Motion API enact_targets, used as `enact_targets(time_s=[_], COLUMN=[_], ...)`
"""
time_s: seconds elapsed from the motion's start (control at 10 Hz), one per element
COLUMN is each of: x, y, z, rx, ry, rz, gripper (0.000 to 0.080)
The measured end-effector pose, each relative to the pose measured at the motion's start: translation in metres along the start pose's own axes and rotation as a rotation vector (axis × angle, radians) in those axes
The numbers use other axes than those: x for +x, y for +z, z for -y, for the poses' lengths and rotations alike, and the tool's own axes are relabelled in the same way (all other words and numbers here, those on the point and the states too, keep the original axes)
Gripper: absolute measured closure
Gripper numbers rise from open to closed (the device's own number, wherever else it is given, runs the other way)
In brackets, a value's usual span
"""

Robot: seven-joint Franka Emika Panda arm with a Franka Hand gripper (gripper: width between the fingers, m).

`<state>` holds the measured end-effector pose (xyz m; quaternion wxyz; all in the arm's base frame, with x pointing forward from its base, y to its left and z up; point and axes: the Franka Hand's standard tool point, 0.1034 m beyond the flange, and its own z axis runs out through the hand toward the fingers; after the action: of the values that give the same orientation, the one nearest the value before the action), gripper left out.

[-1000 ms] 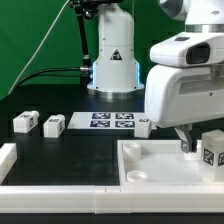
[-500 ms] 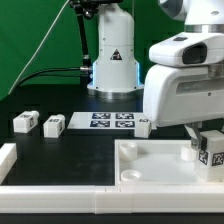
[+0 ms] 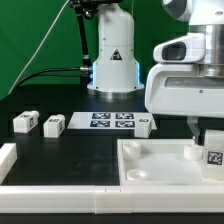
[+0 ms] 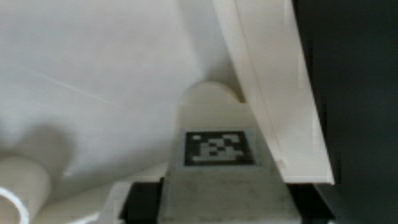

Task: Assemble one leg

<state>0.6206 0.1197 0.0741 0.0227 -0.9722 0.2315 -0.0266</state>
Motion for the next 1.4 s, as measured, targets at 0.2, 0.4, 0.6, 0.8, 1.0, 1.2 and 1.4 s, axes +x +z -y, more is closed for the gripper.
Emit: enact_targets(time_s=[0.2,0.4,0.6,0.8,1.0,1.2,1.4], x=[-0.0005,-0.0006,-0.0003,-0.0008,-0.0014,0.0001,0.0034], y=[0.0004,0.0004,0.0003,0.0005,0.0005,0.0004,-0.0002], z=[0.0000,0.0002,0.0000,0.0005,0.0014,-0.0004,-0.0023], rx=[0.008,0.013,0.017,0.017,0.019,0.020,0.016], ry=[0.290,0.542,0.572,0.536,0.289,0.014,-0.259], rz=[0.009,0.015,0.019,0.019,0.016,0.014,0.012], gripper=[0.0508,0.0507,0.0480,0.0305,0.0184,0.0159,0.0151])
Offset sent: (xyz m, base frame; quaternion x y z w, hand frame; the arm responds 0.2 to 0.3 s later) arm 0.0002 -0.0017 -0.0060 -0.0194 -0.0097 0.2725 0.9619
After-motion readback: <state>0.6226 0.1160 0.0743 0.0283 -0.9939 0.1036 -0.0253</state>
